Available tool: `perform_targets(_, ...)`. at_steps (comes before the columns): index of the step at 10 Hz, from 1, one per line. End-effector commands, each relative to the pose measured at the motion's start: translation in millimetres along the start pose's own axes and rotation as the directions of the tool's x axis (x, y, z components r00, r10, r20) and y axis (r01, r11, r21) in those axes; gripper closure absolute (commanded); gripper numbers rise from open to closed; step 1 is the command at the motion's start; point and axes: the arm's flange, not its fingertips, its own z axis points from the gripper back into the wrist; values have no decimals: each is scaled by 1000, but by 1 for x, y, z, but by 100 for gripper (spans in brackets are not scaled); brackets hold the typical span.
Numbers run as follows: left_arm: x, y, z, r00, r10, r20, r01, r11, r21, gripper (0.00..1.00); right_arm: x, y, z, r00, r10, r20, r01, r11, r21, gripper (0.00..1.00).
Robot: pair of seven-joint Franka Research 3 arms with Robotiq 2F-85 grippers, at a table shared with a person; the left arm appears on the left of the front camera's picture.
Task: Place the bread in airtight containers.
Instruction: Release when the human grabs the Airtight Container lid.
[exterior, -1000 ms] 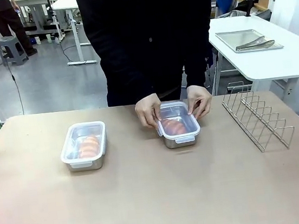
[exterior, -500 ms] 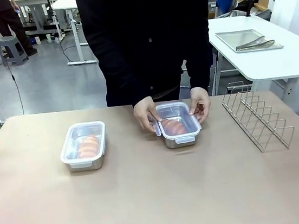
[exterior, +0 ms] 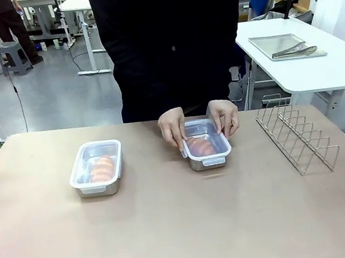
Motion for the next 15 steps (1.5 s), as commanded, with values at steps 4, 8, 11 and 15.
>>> perform_targets(4, 1, -3, 0, 1000, -9, -9, 9, 1000, 1, 0, 1, 1, 0, 1000, -4, -3, 4, 1000, 6, 0)
perform_targets(8, 1, -3, 0, 1000, -9, -9, 9, 1000, 1, 0, 1, 1, 0, 1000, -4, -3, 4, 1000, 6, 0)
perform_targets(11, 1, -3, 0, 1000, -9, -9, 9, 1000, 1, 0, 1, 1, 0, 1000, -4, -3, 4, 1000, 6, 0)
perform_targets(15, 1, -3, 0, 1000, -9, -9, 9, 1000, 1, 0, 1, 1, 0, 1000, -4, -3, 4, 1000, 6, 0)
